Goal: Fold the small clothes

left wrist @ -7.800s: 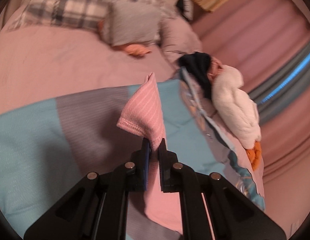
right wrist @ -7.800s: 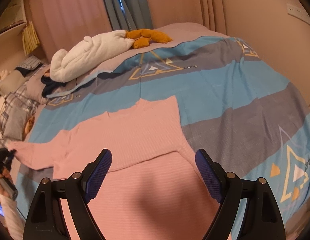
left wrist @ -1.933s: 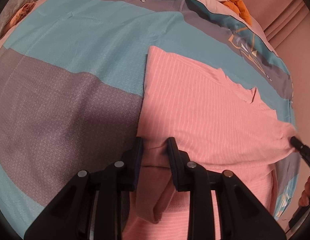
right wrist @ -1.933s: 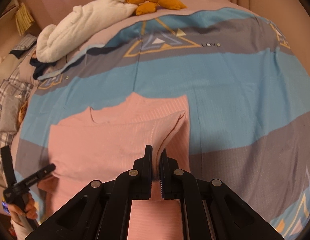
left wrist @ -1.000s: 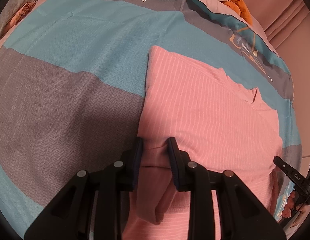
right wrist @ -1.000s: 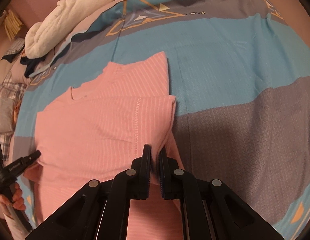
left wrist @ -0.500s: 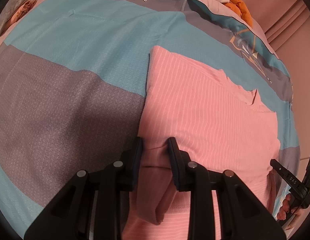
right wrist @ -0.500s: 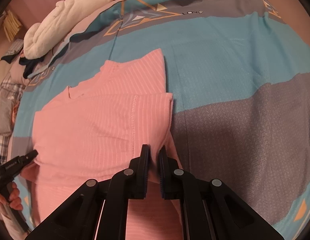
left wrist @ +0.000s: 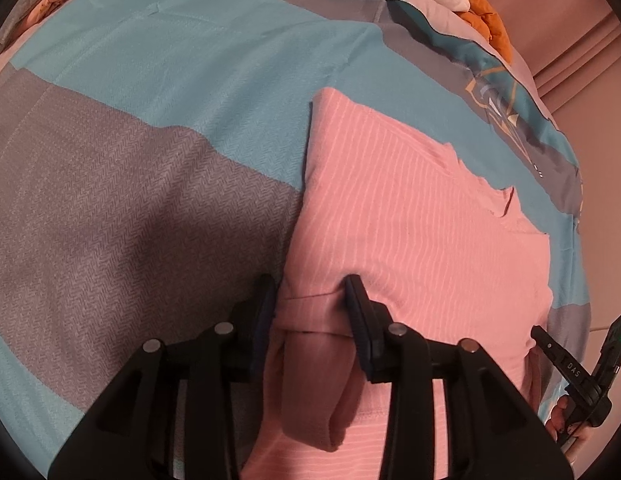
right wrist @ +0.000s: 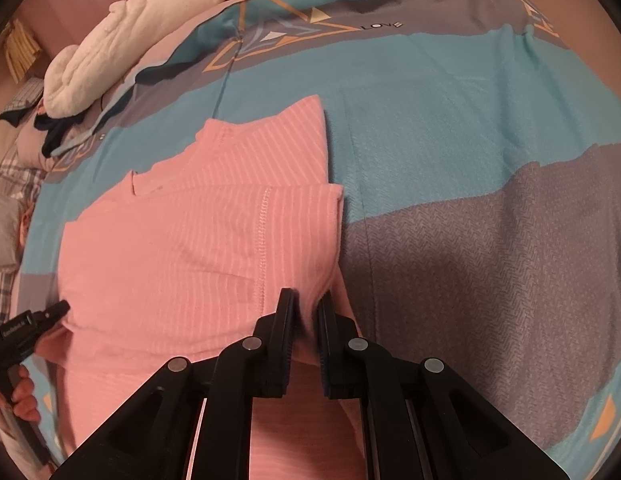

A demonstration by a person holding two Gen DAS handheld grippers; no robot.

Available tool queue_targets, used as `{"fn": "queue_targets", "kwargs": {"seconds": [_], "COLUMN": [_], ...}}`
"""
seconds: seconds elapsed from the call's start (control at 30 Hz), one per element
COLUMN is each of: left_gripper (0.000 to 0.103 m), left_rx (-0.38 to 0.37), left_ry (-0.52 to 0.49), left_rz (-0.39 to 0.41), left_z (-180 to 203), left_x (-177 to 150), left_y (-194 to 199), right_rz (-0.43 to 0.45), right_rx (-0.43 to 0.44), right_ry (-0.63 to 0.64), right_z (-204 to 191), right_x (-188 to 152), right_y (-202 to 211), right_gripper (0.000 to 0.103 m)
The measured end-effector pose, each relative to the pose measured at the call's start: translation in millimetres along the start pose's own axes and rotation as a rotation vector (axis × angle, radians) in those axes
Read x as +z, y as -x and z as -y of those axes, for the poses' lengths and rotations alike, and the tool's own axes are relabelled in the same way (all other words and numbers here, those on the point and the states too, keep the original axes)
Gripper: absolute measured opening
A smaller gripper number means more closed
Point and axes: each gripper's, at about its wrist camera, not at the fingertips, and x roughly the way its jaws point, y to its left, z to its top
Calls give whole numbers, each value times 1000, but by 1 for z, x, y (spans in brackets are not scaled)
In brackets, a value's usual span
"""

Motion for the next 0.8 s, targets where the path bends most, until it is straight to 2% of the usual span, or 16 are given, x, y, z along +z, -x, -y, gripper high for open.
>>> {"fn": "queue_targets", "kwargs": {"seconds": [0.43,0.7,0.8], "left_gripper": [39,37,44], "left_rx": [-17,-34,-53], "left_ry": [26,35,7], "left_rz": [17,35,72], "left_z": [-4,-5,1], "left_x": [-4,-14,-20], "left_y": [5,28,49], "right_rz": [17,37,69], "right_rx": [-9,-40,-65], "right_ry": [-10,-9,0], "right_z": [0,-2,-5], "right_x": [-3,-7,-9], "right_y": [1,14,30], "right_gripper": [8,8,8]}}
